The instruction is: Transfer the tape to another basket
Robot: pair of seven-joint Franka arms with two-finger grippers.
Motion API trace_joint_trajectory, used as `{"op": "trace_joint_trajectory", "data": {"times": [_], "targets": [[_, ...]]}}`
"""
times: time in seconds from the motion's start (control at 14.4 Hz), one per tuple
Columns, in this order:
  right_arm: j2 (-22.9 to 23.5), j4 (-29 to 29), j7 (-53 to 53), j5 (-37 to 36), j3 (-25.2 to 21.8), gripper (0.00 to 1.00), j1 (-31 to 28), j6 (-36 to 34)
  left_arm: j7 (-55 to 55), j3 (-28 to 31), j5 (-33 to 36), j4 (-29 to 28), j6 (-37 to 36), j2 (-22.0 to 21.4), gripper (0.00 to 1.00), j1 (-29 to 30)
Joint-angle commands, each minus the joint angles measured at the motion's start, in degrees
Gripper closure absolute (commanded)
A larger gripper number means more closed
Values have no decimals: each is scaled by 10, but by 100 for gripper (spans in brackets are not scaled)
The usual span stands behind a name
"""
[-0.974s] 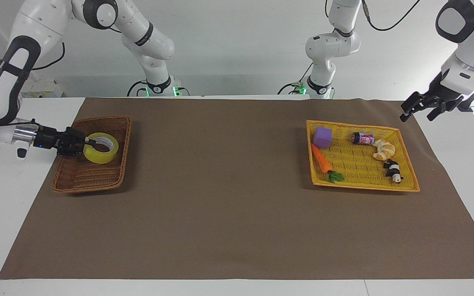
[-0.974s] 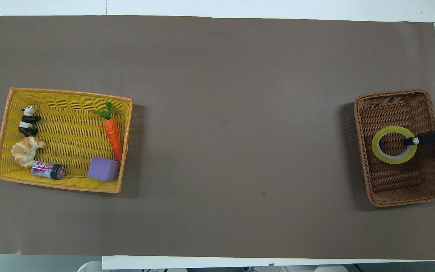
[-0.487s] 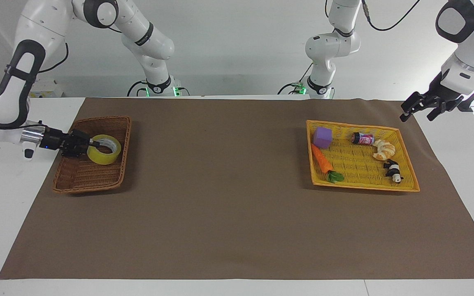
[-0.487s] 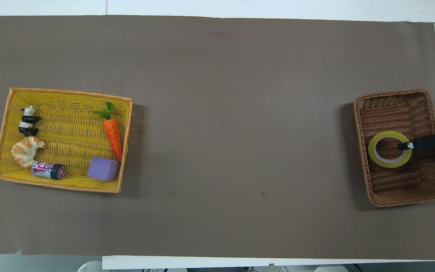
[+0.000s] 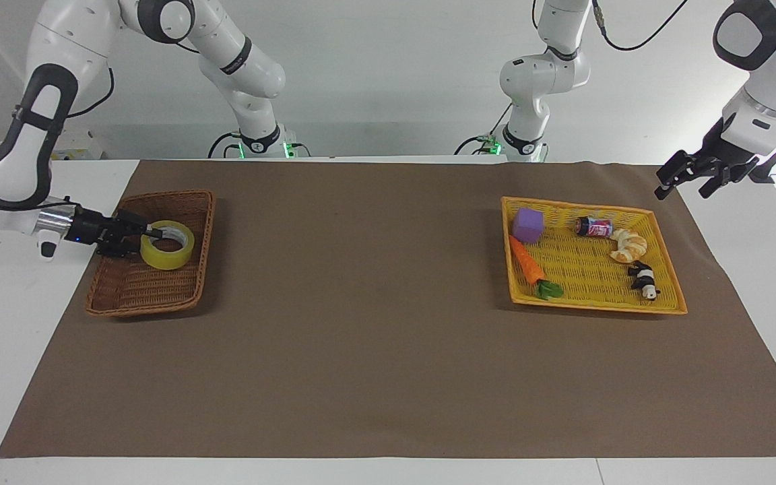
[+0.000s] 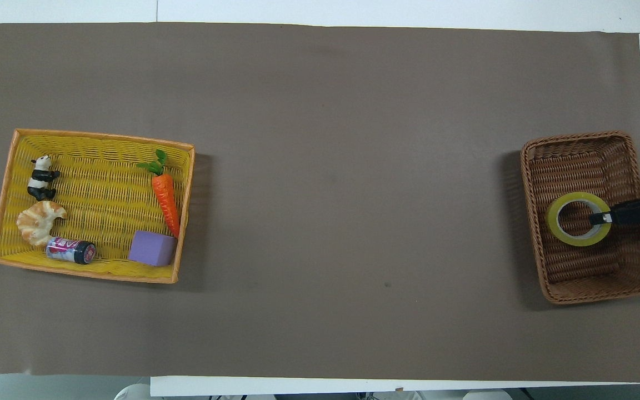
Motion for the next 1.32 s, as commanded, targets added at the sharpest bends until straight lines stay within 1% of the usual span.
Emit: {"op": "trace_joint_trajectory", "data": {"times": [0.0,0.14,0.28,0.42,0.56,0.7,0.83,0.97,1.11,1.25], "targets": [[-11,19,-11,-27,6,0,1,4,4,1,12,-6,-5,-5,0,-2],[-35,34,-6,-46,6,0,17,5,4,1,12,-7,-5,-5,0,-2],[-72,40,6,-72,5,0,44,15,4,-3,12,-4,-2,-5,0,-4],[-110,41,43,-106,6,0,73,27,6,-2,18,-5,-8,-5,0,-24],[-137,52,93,-142,6,0,110,28,6,-3,35,1,-10,-2,0,-29],[-164,67,160,-197,7,0,152,28,8,-21,49,18,-11,6,0,-32],[-198,74,256,-237,7,0,188,26,7,-47,50,42,-45,15,0,-31],[-218,85,337,-262,7,0,222,19,7,-53,52,59,-76,21,0,-33],[-228,109,421,-269,8,0,240,-28,8,-53,50,59,-82,20,0,-33],[-230,133,488,-282,8,0,253,-68,8,-58,47,42,-77,12,0,-28]]}}
